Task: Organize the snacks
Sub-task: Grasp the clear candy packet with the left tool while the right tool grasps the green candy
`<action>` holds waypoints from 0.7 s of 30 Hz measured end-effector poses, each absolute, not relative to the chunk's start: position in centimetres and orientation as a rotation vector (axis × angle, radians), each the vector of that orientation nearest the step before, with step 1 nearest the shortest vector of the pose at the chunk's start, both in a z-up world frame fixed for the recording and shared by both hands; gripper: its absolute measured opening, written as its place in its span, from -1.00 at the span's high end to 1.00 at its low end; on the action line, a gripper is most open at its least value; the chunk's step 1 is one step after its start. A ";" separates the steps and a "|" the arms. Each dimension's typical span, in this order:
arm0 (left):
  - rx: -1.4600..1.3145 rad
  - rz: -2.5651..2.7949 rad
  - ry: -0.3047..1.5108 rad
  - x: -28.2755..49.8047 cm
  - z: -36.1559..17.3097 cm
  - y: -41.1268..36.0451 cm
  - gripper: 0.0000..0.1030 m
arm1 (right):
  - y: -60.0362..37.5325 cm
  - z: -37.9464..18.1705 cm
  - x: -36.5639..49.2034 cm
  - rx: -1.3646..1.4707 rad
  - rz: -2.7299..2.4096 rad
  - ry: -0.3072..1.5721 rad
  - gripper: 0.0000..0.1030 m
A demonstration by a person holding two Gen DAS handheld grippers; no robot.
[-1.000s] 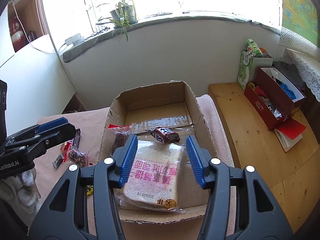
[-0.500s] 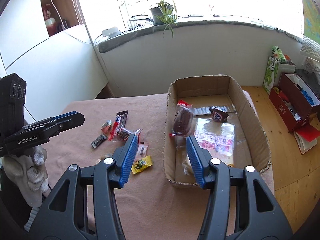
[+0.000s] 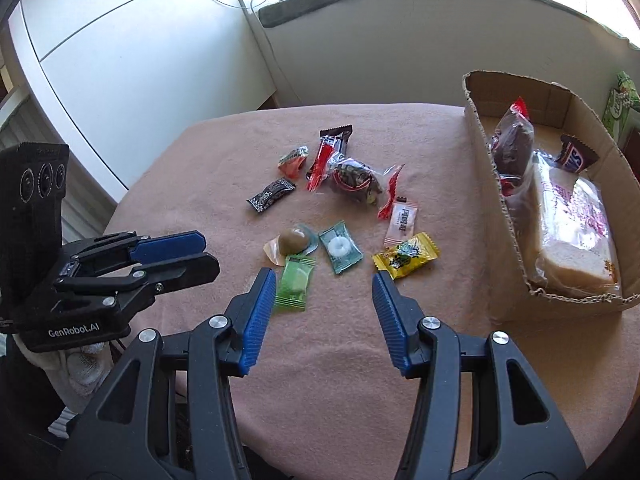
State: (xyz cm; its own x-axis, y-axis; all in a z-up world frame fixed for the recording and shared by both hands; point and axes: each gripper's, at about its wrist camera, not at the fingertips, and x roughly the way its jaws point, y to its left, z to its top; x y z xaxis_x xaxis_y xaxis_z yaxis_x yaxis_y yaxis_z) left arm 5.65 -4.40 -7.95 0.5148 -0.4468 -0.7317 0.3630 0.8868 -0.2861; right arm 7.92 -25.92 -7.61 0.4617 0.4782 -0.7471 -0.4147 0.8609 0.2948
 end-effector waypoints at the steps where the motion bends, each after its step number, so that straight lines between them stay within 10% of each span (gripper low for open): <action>1: -0.072 -0.495 0.912 5.4 -8.2 -4.6 0.31 | -25.6 -8.0 8.1 0.079 0.561 0.957 -0.02; 21: 0.249 -0.596 0.941 6.3 -11.5 -7.7 0.43 | -22.0 -11.6 11.9 0.064 0.625 1.144 0.20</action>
